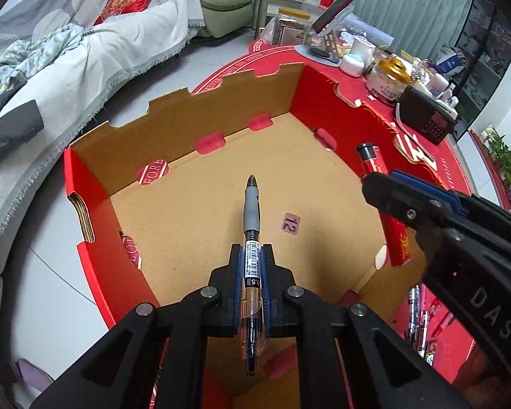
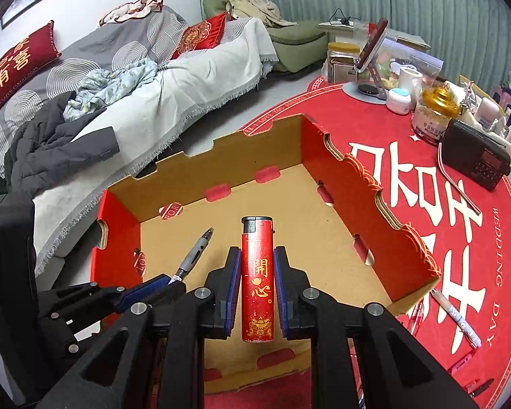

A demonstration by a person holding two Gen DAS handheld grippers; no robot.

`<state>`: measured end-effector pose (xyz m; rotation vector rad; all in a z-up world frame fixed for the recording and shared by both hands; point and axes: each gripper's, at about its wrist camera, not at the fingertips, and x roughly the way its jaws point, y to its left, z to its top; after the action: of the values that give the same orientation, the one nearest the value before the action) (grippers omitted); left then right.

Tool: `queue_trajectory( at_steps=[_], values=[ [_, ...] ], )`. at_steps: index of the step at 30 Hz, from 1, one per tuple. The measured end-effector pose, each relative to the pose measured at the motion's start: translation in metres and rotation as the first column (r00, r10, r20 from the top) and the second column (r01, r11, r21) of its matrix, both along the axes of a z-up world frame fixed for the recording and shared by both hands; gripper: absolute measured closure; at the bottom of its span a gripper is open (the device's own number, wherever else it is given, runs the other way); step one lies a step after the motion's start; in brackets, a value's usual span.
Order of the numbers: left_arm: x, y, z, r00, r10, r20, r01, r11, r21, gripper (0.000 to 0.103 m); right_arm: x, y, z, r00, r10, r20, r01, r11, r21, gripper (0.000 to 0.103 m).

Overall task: Organize rigid objects
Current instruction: 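Open both grippers to drop the pen and lighter into the box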

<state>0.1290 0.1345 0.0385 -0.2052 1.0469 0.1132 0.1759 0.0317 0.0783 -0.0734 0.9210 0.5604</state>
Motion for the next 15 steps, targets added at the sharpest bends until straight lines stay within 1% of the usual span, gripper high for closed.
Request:
queue_trajectory(
  at_steps=[6, 15],
  values=[
    [0.006, 0.003, -0.005, 1.000, 0.006, -0.017, -0.006, 1.000, 0.005, 0.093, 0.005, 0.003, -0.010, 1.000, 0.001, -0.023, -0.001, 1.000, -0.013, 0.083],
    [0.011, 0.003, -0.009, 1.000, 0.001, -0.024, -0.001, 1.000, 0.010, 0.093, 0.010, 0.004, -0.016, 1.000, 0.001, -0.031, -0.002, 1.000, -0.027, 0.083]
  ],
)
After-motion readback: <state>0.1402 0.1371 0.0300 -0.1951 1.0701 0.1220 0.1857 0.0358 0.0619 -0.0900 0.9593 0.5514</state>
